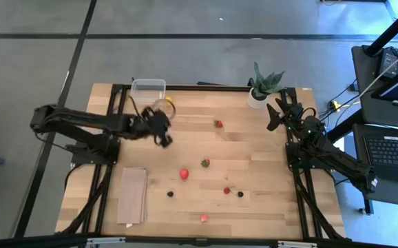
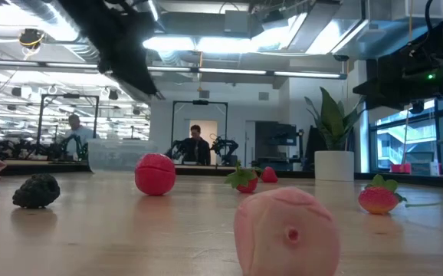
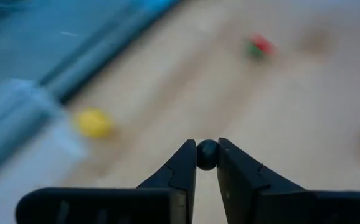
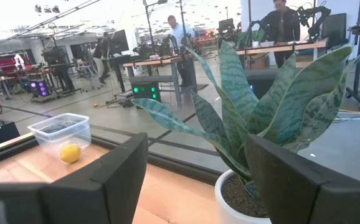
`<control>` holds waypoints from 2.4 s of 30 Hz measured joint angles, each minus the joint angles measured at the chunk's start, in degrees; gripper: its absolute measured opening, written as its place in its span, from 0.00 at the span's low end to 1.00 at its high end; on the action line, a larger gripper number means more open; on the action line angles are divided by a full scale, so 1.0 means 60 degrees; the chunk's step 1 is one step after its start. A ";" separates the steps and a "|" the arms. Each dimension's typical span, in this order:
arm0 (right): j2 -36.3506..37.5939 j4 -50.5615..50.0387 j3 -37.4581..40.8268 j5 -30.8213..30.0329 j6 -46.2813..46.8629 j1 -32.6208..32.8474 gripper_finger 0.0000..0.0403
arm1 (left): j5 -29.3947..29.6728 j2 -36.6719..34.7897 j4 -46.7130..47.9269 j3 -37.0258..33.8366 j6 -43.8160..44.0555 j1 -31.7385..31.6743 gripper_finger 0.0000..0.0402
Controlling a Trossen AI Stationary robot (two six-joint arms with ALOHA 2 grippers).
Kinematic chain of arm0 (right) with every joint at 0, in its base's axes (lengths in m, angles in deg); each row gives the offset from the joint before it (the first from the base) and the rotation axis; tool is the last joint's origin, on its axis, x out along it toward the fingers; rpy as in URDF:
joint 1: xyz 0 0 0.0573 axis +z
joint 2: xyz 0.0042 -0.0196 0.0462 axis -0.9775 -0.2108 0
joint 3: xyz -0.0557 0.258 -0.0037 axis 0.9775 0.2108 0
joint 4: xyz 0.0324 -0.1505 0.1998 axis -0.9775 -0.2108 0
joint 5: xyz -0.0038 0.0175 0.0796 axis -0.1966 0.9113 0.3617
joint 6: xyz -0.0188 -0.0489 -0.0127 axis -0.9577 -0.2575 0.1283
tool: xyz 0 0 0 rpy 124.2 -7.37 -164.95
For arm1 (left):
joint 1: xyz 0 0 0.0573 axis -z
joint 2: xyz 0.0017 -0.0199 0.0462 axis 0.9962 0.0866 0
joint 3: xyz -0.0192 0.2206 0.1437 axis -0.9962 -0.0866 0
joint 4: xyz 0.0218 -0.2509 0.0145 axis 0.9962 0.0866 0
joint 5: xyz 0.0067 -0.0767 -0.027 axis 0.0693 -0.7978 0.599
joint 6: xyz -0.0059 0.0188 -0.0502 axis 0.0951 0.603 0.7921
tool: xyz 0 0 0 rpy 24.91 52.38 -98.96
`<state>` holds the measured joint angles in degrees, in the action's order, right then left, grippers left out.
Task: Pick and placing Produce into tupperware
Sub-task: Put the blueberry into the transparent container, then put the blackberry into the transparent container
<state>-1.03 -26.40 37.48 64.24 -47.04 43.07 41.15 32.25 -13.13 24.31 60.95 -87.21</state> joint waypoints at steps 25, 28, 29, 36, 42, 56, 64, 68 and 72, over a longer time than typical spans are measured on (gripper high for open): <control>0.0002 -0.0002 0.0000 0.0002 0.0000 0.0000 0.67 | -0.0497 0.2000 -0.1113 0.0024 -0.0495 -0.7061 0.09; 0.0001 -0.0002 0.0000 0.0001 0.0000 0.0001 0.67 | -0.1169 0.2666 -0.1308 0.0028 -0.0480 -0.7342 0.13; 0.0002 -0.0002 0.0000 0.0002 0.0000 0.0004 0.67 | -0.1255 0.2870 -0.1341 0.0028 -0.0459 -0.7390 0.15; -0.0001 0.0002 0.0000 0.0002 0.0000 0.0004 0.67 | -0.1302 0.3582 -0.1409 0.0028 -0.0412 -0.7450 0.19; -0.0002 0.0001 0.0000 -0.0002 0.0000 0.0003 0.67 | -0.1303 0.3583 -0.1658 0.0028 -0.0408 -0.7450 0.21; -0.0002 0.0002 0.0000 -0.0002 -0.0004 0.0004 0.67 | -0.4621 0.0308 -0.1951 0.0038 -0.2076 -0.6700 0.26; -0.0001 0.0002 0.0000 -0.0002 -0.0003 0.0000 0.67 | -0.5660 -0.1805 -0.1458 0.0041 -0.2605 -0.4638 0.33; 0.0000 0.0002 0.0000 -0.0002 -0.0001 0.0001 0.67 | -0.5753 -0.2164 -0.1418 0.0041 -0.2315 -0.3024 0.41; -0.0002 -0.0001 0.0000 0.0002 -0.0001 0.0003 0.67 | -0.5881 -0.2080 -0.1438 0.0038 -0.1244 -0.1312 0.52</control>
<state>-1.04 -26.41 37.48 64.25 -47.04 43.08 5.87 19.77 -21.76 24.54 53.49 -95.08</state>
